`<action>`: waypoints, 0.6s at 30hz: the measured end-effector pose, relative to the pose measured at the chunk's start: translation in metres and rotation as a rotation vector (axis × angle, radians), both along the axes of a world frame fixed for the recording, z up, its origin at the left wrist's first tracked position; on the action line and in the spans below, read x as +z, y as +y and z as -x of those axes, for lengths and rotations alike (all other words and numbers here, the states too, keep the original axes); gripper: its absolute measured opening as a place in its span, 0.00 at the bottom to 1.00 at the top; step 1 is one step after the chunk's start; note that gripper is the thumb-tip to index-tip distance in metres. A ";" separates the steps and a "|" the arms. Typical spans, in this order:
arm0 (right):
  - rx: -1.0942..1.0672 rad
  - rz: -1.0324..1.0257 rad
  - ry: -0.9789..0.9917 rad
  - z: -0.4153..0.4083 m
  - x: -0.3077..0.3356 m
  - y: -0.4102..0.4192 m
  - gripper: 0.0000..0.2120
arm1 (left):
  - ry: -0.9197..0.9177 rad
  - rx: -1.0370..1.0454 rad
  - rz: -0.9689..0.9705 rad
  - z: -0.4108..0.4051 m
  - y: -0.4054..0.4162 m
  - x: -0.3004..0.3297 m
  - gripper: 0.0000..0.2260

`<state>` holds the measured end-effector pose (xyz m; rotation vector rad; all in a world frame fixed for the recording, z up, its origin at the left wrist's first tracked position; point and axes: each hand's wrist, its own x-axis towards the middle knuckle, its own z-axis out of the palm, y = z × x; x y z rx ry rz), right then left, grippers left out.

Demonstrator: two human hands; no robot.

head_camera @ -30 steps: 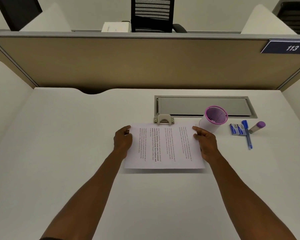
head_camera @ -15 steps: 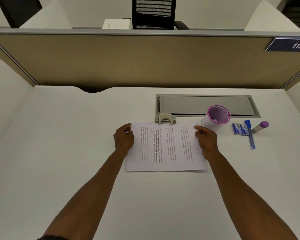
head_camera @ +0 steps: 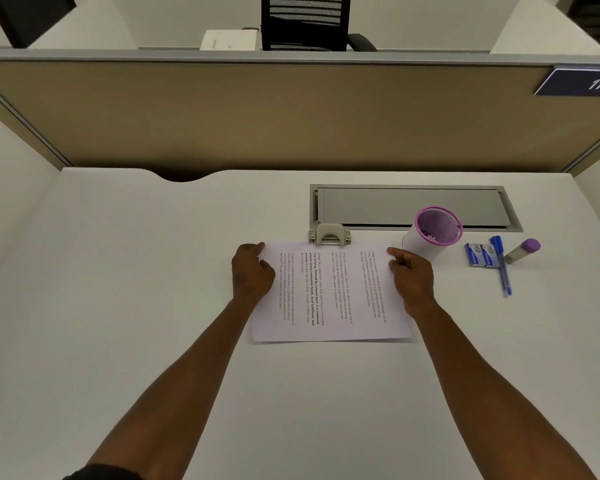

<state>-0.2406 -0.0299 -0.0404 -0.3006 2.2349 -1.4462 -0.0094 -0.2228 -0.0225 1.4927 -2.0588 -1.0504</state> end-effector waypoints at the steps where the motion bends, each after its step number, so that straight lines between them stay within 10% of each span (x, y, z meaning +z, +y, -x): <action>1: 0.002 -0.001 0.002 0.000 0.000 0.000 0.14 | 0.000 0.006 -0.007 0.000 0.000 0.000 0.19; 18: 0.025 -0.078 0.064 -0.005 0.001 -0.007 0.15 | -0.141 -0.284 0.217 0.015 -0.001 -0.011 0.13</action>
